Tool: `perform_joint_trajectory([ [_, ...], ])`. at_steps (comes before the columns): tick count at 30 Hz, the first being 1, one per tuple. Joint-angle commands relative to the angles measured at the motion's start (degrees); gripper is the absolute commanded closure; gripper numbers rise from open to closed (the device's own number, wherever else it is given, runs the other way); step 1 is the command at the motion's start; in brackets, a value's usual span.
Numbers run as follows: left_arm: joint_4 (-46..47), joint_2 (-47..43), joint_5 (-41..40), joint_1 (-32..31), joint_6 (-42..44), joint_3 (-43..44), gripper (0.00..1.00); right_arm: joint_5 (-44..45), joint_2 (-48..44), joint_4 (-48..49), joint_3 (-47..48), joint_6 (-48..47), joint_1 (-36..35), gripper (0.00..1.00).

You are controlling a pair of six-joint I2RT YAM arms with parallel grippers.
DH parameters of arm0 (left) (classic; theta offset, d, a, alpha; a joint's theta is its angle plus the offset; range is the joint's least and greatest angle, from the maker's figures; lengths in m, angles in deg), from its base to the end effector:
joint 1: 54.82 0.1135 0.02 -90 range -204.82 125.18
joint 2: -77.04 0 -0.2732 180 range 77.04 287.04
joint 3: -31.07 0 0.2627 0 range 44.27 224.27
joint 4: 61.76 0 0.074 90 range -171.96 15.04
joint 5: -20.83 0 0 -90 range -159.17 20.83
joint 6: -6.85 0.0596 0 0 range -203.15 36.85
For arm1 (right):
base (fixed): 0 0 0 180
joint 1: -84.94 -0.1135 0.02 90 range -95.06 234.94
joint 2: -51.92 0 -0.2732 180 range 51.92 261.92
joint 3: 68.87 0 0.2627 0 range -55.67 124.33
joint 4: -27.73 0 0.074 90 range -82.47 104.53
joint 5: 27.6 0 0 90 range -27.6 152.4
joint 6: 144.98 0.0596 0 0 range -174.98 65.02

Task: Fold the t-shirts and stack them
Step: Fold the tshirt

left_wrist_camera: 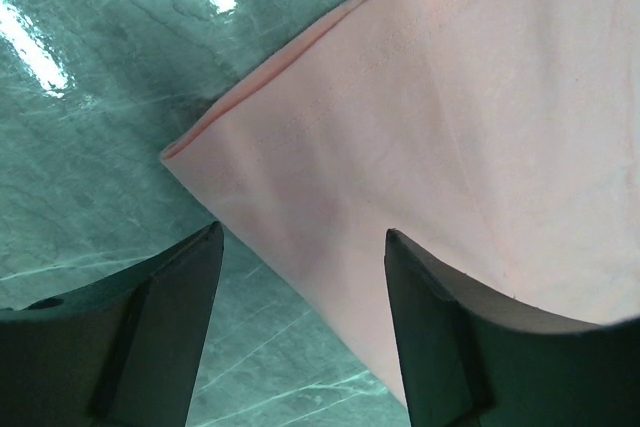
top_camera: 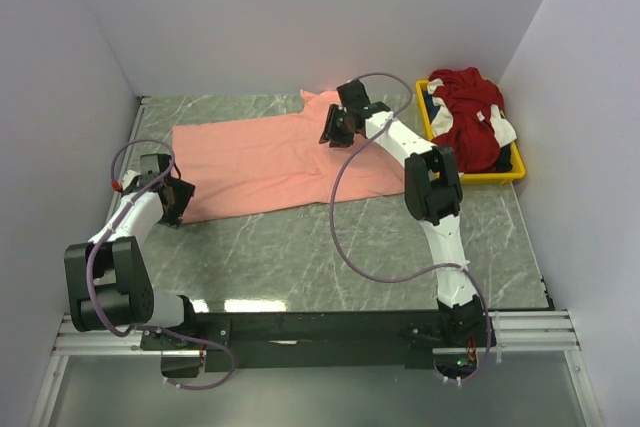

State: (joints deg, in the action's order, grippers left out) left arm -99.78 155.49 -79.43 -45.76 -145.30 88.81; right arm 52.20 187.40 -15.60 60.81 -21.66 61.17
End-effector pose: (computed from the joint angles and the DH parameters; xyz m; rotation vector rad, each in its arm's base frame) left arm 0.2747 0.0546 0.1749 -1.5508 2.0547 -0.1152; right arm 0.5109 0.2366 0.1782 0.1263 2.5191 0.6465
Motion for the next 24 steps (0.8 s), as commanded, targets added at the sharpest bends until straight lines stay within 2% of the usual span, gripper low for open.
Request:
perform_joint_trajectory([
  [1, -0.1, -1.6, 0.2, 0.0, 0.6, 0.8, 0.29, -0.3, -3.0, 0.2, 2.0, -1.9, -0.4, 0.56],
  [6, -2.2, -2.3, -0.9, 0.0, -0.3, 0.7, 0.31, 3.2, -15.0, 4.4, -14.1, -0.5, 1.1, 0.57],
  [7, -2.9, -2.5, -1.4, 0.0, -0.6, 0.7, 0.32, 2.8, -19.9, 5.7, -21.0, 0.1, 1.7, 0.57],
  [13, -6.7, -6.2, -5.3, 0.0, -3.3, -0.9, 0.34, 1.8, -36.0, 14.2, -45.2, 3.4, 5.7, 0.57],
  [17, -8.4, -8.1, -7.8, 0.0, -4.6, -1.8, 0.34, 1.7, -45.1, 17.6, -55.2, 4.2, 6.7, 0.57],
  [24, -5.1, -8.2, -7.5, 0.3, -6.6, -5.7, 0.35, 0.5, -50.6, 22.6, -66.3, 4.4, 9.9, 0.57],
])
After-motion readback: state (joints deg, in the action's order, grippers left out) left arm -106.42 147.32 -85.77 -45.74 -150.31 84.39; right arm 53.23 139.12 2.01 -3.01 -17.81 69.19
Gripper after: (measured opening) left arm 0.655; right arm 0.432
